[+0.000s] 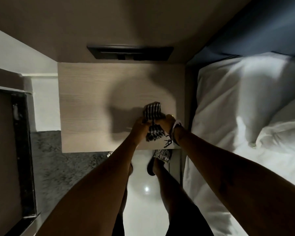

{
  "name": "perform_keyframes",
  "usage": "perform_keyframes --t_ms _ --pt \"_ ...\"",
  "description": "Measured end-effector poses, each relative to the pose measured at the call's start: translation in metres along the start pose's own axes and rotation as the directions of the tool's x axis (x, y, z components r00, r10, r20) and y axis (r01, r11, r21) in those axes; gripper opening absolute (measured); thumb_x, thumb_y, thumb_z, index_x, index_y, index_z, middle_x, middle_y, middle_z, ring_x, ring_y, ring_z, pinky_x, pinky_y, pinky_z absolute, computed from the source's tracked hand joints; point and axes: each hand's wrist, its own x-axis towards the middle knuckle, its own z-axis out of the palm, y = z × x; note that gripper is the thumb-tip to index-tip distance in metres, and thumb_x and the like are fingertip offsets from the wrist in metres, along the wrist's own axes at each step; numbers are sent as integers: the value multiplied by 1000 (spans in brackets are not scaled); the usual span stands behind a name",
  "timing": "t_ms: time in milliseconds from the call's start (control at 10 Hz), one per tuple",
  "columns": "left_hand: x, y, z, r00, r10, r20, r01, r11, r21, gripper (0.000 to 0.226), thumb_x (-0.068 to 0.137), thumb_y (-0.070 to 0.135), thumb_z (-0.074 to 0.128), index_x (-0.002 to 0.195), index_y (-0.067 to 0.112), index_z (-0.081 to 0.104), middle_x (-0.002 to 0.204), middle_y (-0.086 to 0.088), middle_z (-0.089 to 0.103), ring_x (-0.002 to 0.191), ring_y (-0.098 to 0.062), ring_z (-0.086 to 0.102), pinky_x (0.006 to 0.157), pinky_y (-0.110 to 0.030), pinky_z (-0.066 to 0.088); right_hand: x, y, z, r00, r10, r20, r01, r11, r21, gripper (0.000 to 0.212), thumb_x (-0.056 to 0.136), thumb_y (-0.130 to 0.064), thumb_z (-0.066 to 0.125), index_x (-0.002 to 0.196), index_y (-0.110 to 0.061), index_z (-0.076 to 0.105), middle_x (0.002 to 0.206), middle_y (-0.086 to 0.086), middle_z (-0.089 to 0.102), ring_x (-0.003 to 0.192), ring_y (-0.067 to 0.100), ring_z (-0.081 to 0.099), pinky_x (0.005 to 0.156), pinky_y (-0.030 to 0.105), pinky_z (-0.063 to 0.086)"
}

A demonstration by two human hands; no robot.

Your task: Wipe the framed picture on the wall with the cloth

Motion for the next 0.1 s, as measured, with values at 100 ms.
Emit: perform_keyframes --t_ms 100 --pt "-1 -4 -3 1000 -16 -21 19 990 141 39 97 17 48 131 -2 50 129 -22 59 109 -32 59 68 -28 47 -9 16 -5 999 26 41 -19 986 -167 40 90 -20 58 126 -3 57 121 20 63 113 36 59 98 42 49"
